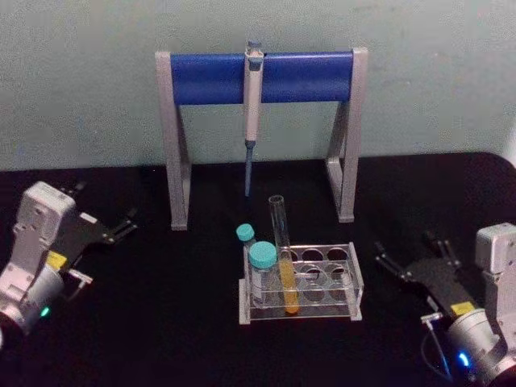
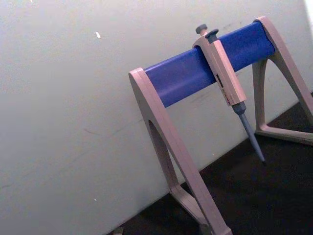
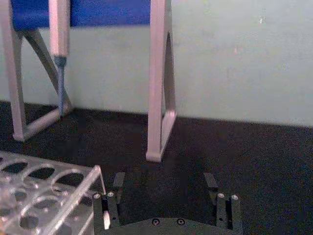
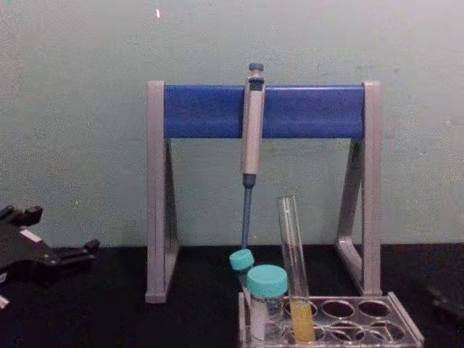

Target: Pick up the test tube from the test tube rack, shake it, then place it back into the test tube rack.

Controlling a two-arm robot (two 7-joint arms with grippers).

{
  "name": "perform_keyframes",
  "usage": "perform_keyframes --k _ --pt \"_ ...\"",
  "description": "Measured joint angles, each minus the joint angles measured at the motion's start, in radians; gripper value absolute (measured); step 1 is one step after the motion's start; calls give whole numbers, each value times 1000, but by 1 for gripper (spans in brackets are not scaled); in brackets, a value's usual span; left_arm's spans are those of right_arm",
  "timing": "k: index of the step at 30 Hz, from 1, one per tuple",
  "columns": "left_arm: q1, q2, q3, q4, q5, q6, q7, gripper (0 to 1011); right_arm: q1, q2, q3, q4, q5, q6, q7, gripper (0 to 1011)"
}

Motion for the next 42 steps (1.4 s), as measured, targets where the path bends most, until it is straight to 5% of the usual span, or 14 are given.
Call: perform_keyframes --k 9,42 --pt "0 0 0 0 0 0 0 1001 15 -24 1 50 -17 30 16 1000" --pt "0 0 0 0 0 0 0 1001 12 -18 0 41 -15 27 13 1000"
